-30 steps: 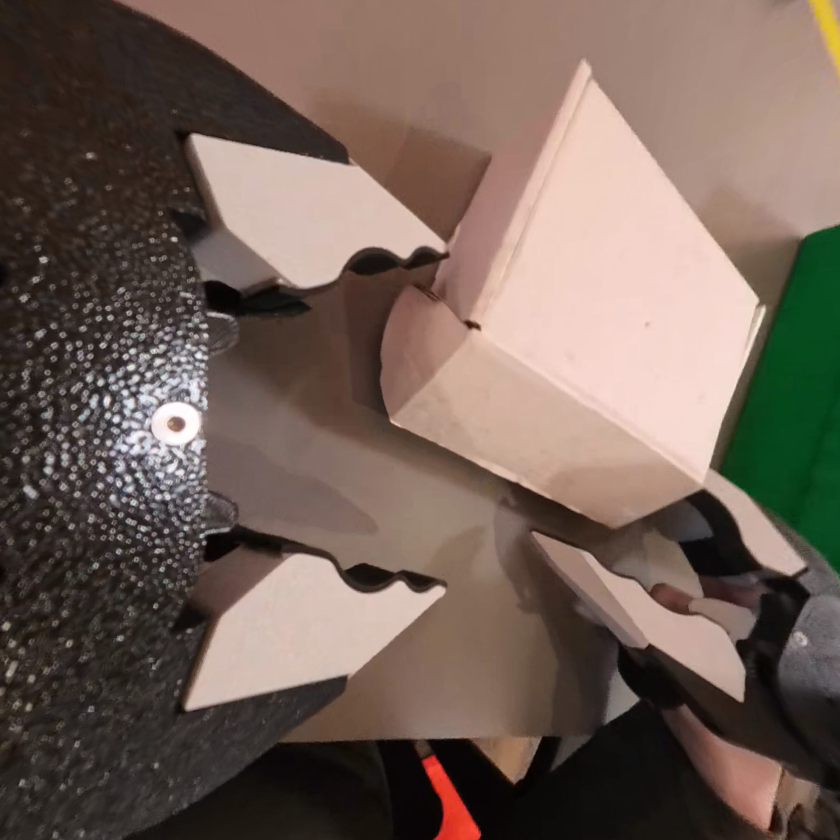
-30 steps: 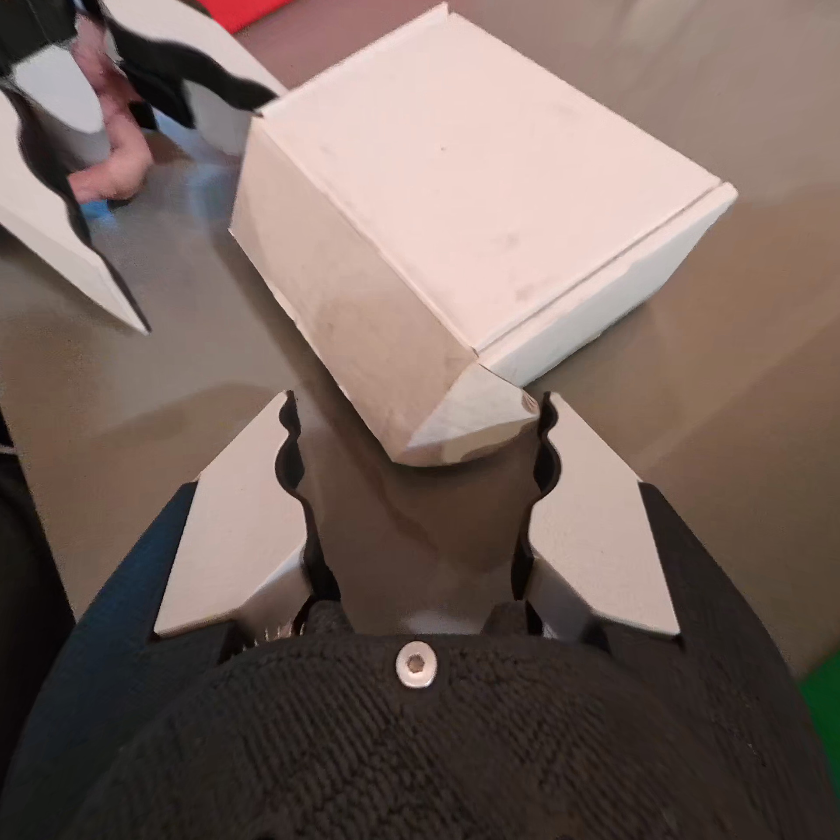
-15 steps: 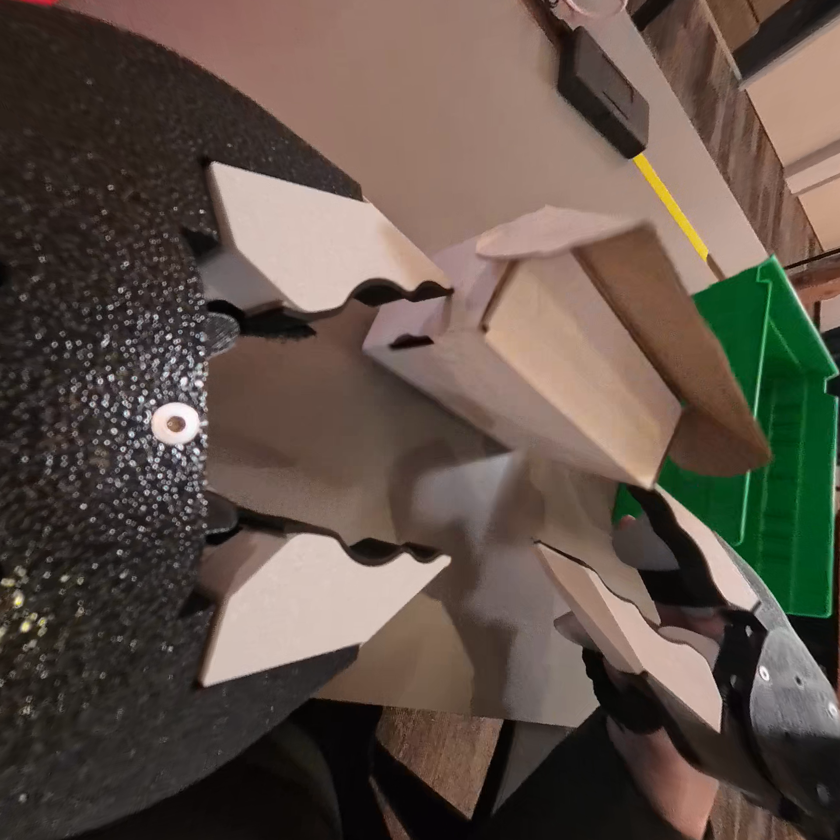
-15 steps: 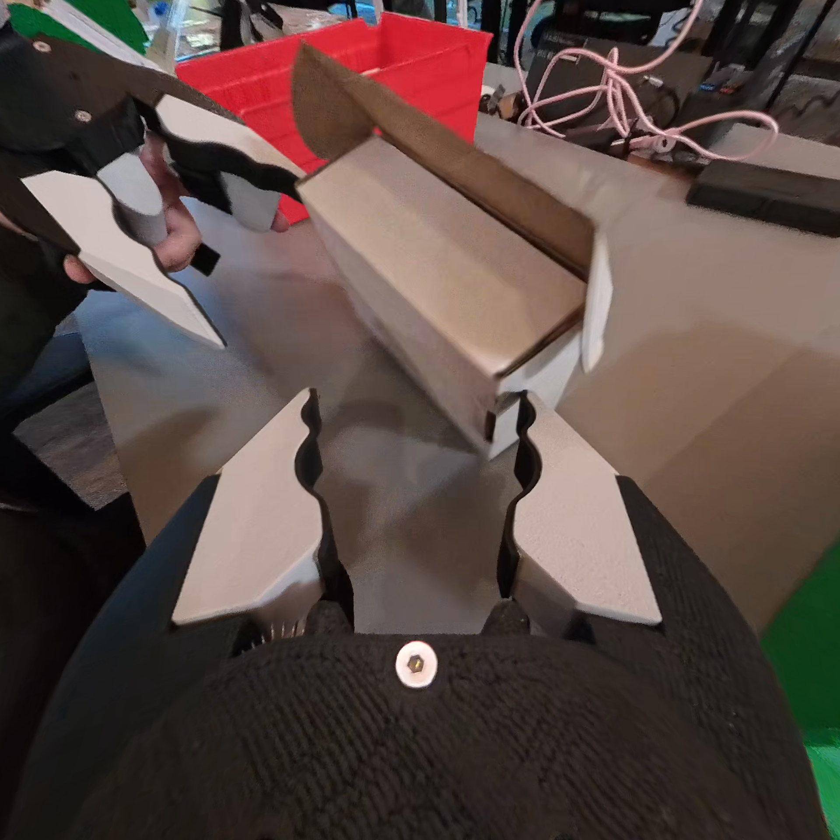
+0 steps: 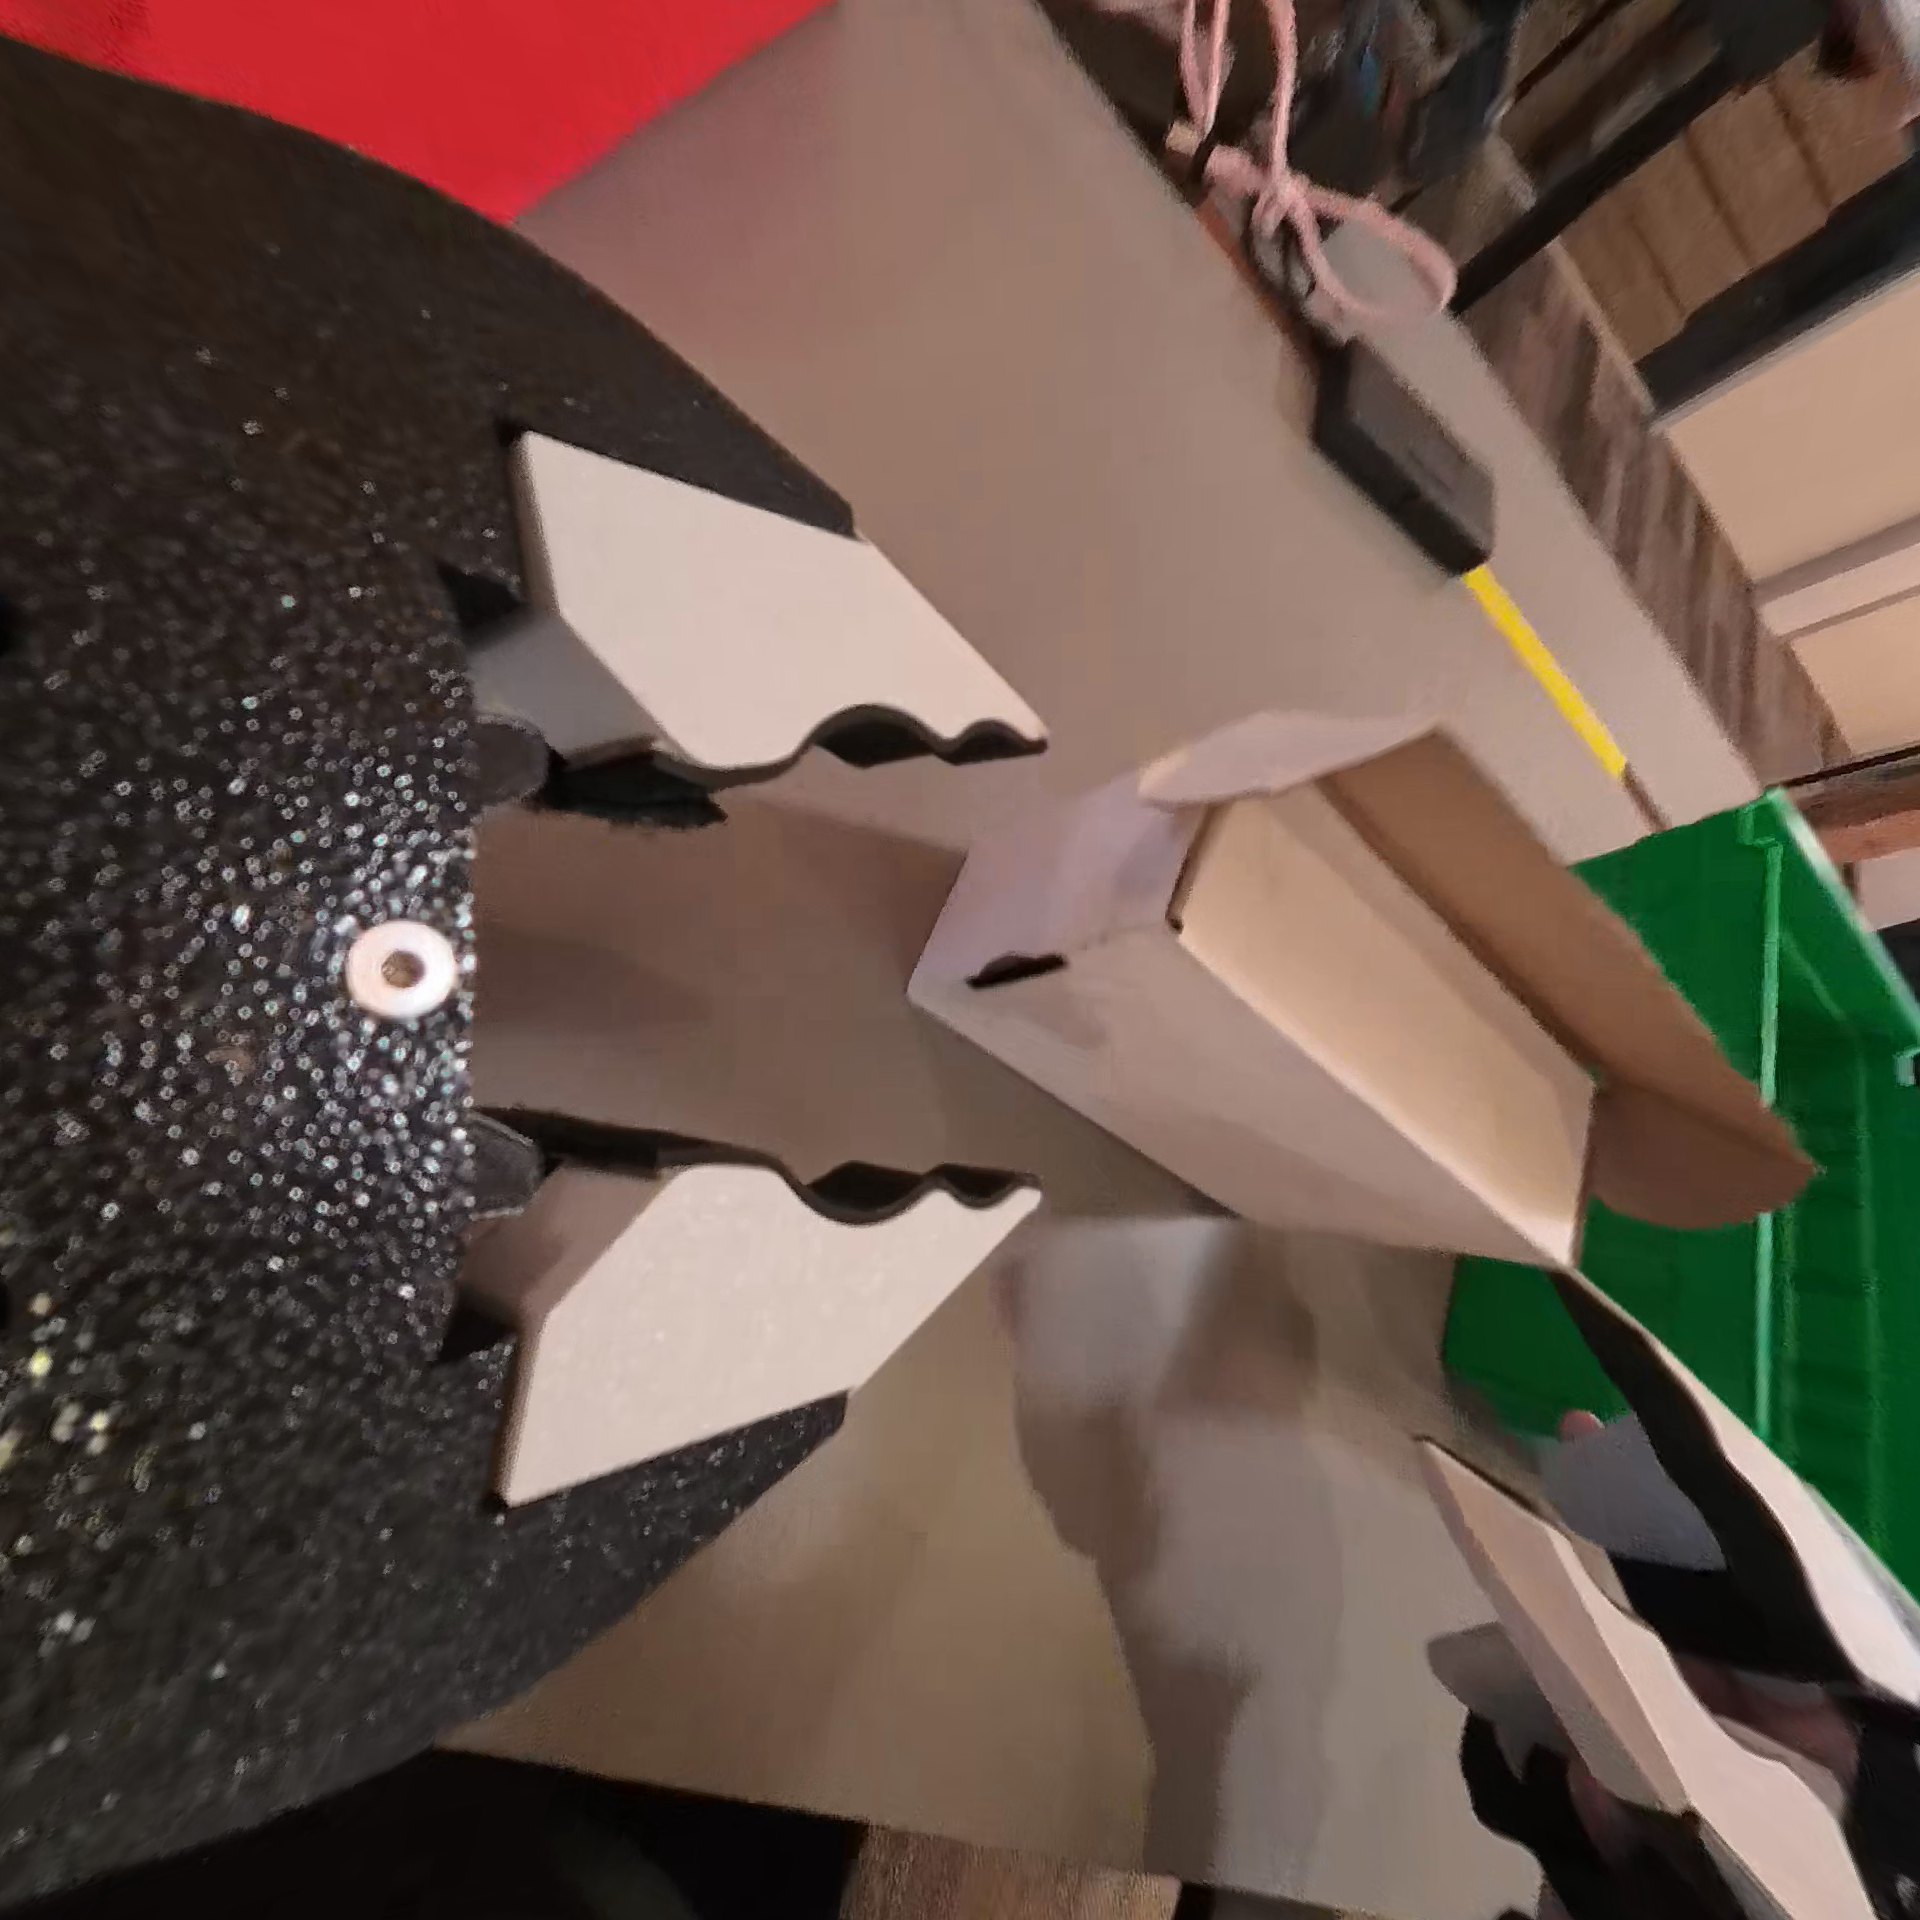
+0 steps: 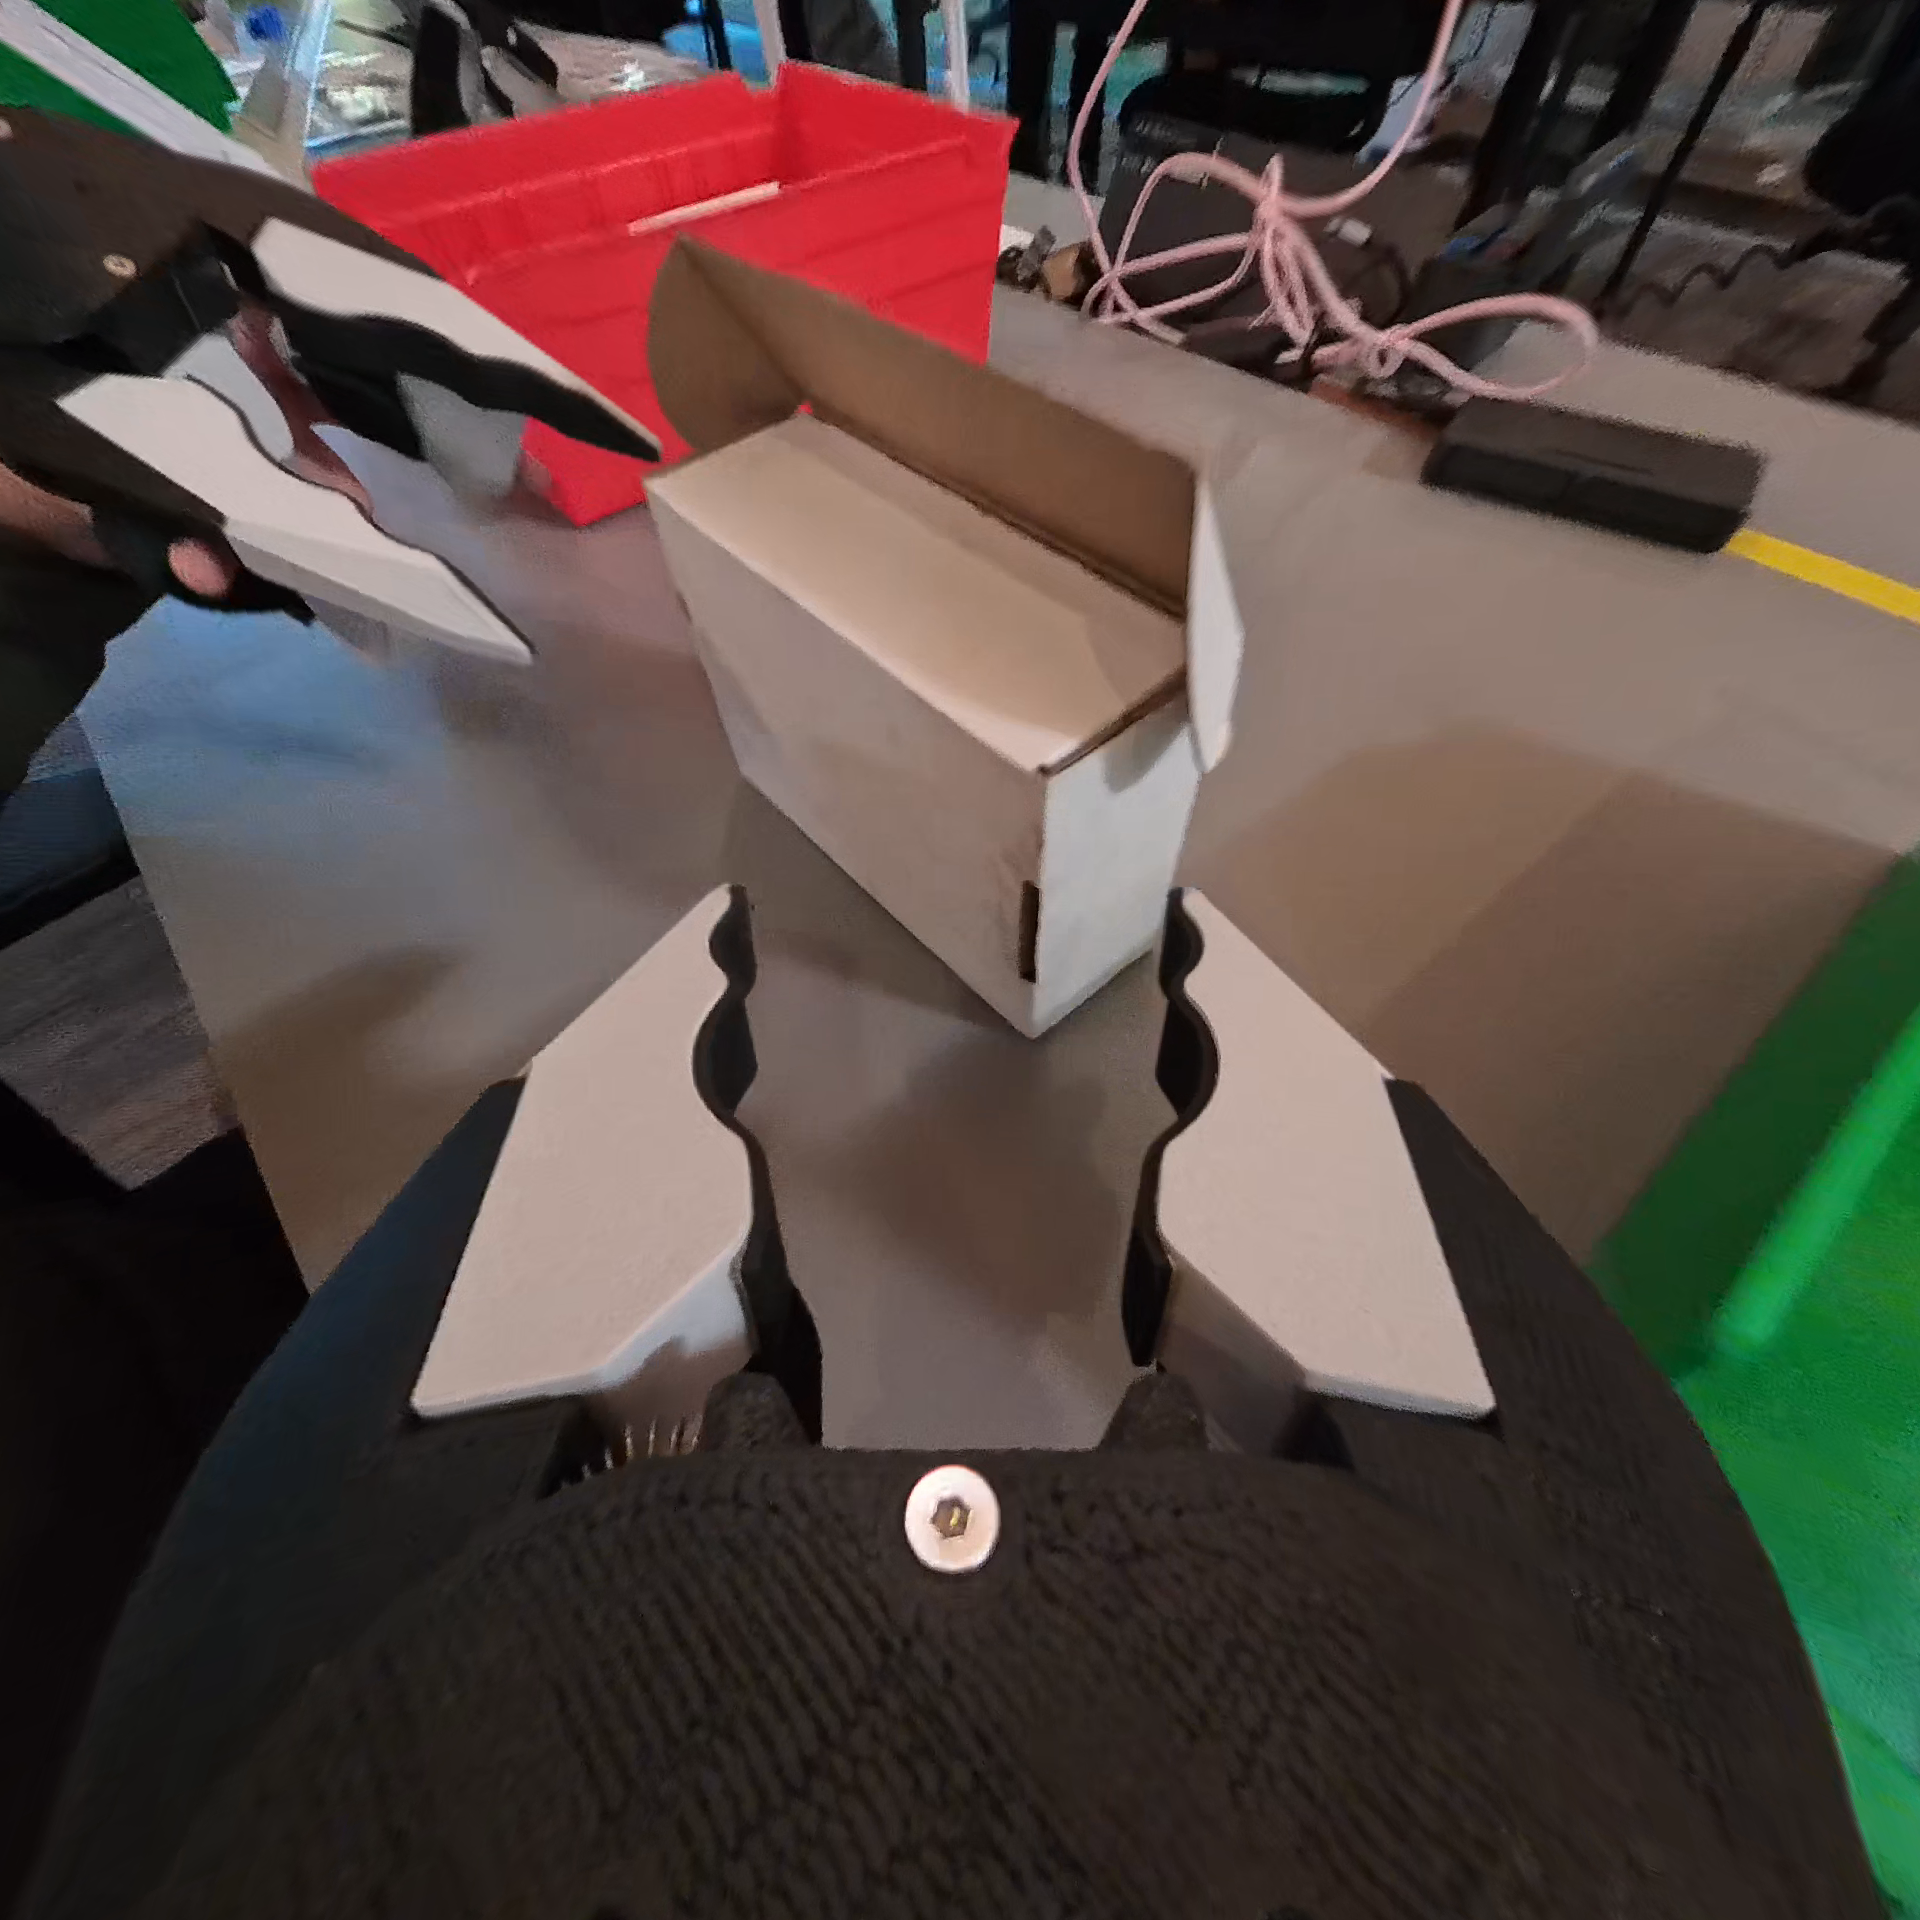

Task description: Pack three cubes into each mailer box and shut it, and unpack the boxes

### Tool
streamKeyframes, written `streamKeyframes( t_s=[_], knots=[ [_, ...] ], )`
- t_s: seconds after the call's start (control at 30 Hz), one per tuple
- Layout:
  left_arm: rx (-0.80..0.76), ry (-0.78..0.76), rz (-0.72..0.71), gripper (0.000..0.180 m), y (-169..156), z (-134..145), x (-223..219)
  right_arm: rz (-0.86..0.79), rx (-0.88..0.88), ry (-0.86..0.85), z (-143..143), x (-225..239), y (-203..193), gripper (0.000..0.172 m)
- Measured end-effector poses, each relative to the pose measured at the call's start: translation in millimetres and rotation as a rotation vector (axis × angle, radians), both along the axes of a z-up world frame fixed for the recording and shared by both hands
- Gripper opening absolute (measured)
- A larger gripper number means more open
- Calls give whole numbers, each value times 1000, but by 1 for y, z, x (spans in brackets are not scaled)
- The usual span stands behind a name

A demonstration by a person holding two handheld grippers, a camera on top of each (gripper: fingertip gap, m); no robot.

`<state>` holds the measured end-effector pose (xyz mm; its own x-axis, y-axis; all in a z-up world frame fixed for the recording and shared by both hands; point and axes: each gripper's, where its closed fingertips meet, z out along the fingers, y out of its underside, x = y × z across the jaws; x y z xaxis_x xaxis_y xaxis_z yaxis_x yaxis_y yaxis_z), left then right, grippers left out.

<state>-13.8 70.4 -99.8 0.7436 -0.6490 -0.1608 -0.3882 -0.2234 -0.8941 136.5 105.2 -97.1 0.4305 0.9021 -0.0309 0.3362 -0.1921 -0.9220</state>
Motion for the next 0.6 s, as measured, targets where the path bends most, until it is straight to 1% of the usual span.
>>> streamKeyframes(
  t_s=[0.03,0.07,0.1,0.13,0.2,0.27,0.3,0.4,0.53,0.6],
  knots=[
    [43,5,-9,72,0,9,-6,-5,23,13,8,4,2,76],
    [90,12,-33,64,0,18,-9,-9,47,26,16,7,5,72],
    [137,28,-49,51,1,27,-12,-18,68,30,23,10,9,66],
    [180,52,-34,36,4,35,-18,-28,88,24,29,13,14,58],
    [231,81,45,2,15,49,-29,-67,118,-1,37,16,26,44],
    [194,55,116,0,23,53,-33,-125,105,-16,40,17,38,31],
    [151,32,118,0,23,51,-29,-138,88,-12,40,15,41,27],
    [79,-16,121,0,25,46,-18,-146,40,-10,37,7,46,22],
    [59,20,146,0,29,44,-5,-157,27,-41,33,0,51,19],
    [42,55,170,0,31,42,-2,-158,23,-63,33,-2,51,11]
  ],
)
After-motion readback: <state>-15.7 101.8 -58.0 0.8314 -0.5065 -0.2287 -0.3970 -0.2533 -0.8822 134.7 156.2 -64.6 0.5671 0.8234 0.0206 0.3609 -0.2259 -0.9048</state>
